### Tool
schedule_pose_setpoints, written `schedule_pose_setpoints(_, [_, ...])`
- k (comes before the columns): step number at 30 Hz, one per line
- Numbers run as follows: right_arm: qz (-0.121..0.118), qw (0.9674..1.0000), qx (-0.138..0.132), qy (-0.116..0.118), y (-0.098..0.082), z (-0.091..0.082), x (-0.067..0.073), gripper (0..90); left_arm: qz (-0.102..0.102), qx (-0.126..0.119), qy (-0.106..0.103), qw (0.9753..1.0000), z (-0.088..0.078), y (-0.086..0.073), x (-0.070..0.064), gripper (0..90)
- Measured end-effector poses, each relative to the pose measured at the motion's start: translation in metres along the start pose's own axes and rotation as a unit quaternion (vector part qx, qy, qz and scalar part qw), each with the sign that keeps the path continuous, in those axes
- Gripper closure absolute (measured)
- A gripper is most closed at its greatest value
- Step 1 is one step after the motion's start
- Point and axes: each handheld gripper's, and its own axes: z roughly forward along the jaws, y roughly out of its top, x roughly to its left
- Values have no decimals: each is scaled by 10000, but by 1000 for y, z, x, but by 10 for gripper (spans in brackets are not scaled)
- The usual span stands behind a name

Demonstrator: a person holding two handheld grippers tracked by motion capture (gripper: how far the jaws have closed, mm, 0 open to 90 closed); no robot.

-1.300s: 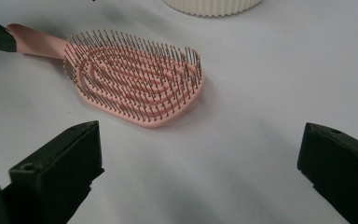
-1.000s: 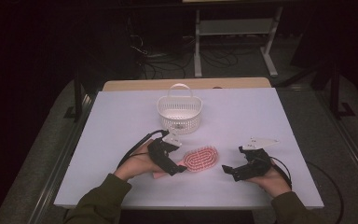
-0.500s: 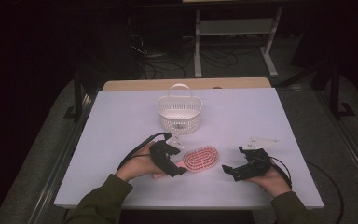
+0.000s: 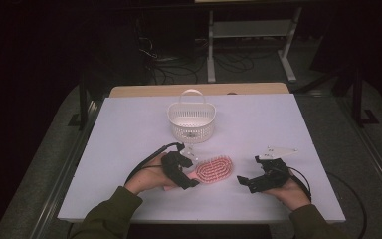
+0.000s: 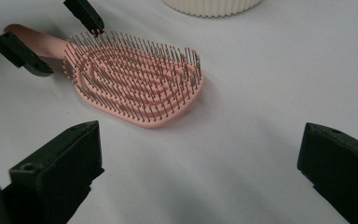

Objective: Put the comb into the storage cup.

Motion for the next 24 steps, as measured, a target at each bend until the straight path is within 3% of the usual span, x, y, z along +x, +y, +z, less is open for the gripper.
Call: schedule_pose_setpoints(24, [9,10000,-3,-1,0,0,0,0,-8,189,32,9998,7,2,-1,474])
